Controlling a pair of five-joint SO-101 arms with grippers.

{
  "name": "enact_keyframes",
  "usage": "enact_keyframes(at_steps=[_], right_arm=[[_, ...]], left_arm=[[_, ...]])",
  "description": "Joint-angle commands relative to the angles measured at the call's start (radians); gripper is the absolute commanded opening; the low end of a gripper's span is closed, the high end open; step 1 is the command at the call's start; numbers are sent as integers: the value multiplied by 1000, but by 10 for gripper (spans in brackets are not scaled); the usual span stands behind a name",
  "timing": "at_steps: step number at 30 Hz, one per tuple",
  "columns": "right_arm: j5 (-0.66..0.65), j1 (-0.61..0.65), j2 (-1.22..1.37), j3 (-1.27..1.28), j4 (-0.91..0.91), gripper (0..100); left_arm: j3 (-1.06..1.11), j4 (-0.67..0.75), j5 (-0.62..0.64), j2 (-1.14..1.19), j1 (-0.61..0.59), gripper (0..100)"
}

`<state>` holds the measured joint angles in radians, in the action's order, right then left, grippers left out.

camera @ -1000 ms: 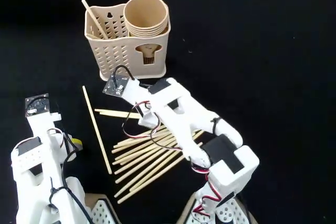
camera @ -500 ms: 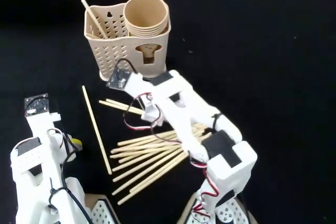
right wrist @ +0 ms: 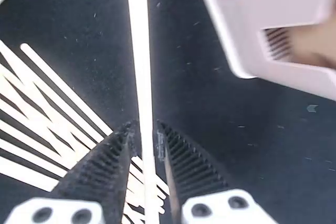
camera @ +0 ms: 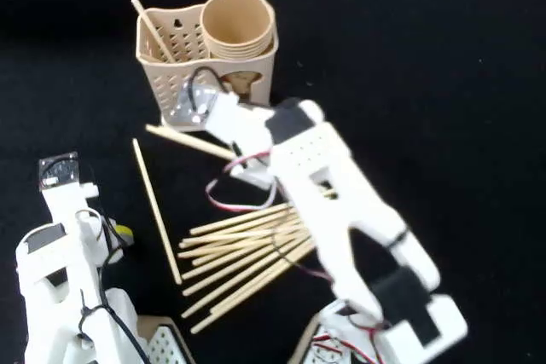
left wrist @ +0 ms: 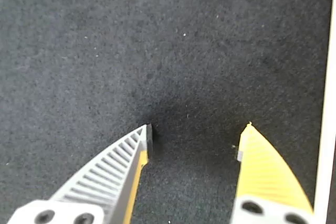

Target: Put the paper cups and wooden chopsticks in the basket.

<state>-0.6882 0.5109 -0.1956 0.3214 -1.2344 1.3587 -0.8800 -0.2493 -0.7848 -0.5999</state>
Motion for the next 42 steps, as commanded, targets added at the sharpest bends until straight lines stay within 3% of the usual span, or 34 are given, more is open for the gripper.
enact_keyframes(at_steps=[1,7,15,19,26,29,33,38,42], right_arm=[[31,-11,-170,-54,-8,12],[175,-9,-338,-120,61,12],[356,3,-348,-249,273,12],[411,75,-344,-209,520,13],[414,133,-220,-21,1135,13],[414,133,-131,-27,1270,13],[425,133,-2,-111,1295,13],[580,86,170,-260,1289,13],[623,41,255,-305,1287,13]], left_arm=[[1,9,5,-6,-4,282],[1,9,6,-6,-2,282],[1,9,9,-6,-2,282],[1,9,9,-6,-2,281],[2,9,9,-6,-2,281],[2,9,9,-6,-2,281],[2,9,9,-6,-2,281],[2,9,9,-6,-2,281],[2,9,9,-6,-2,281]])
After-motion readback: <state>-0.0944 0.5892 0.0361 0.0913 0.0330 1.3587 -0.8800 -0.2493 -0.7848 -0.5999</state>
